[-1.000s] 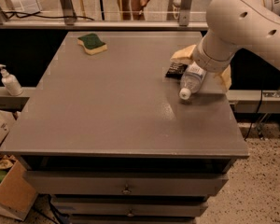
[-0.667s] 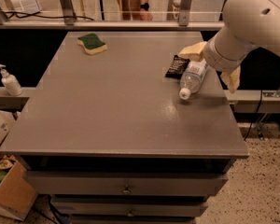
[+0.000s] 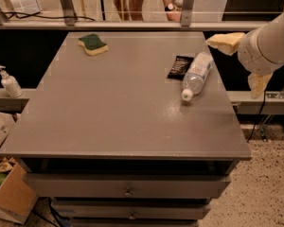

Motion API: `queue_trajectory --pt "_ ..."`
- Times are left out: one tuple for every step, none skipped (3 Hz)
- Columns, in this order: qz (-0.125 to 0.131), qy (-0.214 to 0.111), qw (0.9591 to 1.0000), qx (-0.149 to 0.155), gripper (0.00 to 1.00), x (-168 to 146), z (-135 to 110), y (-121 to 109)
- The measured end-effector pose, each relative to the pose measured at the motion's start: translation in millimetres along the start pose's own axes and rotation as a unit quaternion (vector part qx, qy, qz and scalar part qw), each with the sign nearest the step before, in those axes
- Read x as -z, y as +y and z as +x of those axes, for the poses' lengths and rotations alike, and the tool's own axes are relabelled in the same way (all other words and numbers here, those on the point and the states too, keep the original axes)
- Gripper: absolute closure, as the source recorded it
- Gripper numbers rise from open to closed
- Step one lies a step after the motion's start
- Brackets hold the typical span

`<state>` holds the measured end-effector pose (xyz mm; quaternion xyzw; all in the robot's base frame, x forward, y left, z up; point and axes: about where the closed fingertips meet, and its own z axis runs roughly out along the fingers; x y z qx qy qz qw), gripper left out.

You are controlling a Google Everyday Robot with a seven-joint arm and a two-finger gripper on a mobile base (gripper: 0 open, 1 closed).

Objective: Move blue plastic bottle near rxbar chocolate

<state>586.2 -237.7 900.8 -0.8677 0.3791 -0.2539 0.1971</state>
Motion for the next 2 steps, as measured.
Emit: queue_trajectory --pt "0.037 0.006 0.9968 -0.07 0.0 28.7 2.1 20.5" --pt "0.041 0.004 0.996 -0.079 0.0 31.3 3.0 23.6"
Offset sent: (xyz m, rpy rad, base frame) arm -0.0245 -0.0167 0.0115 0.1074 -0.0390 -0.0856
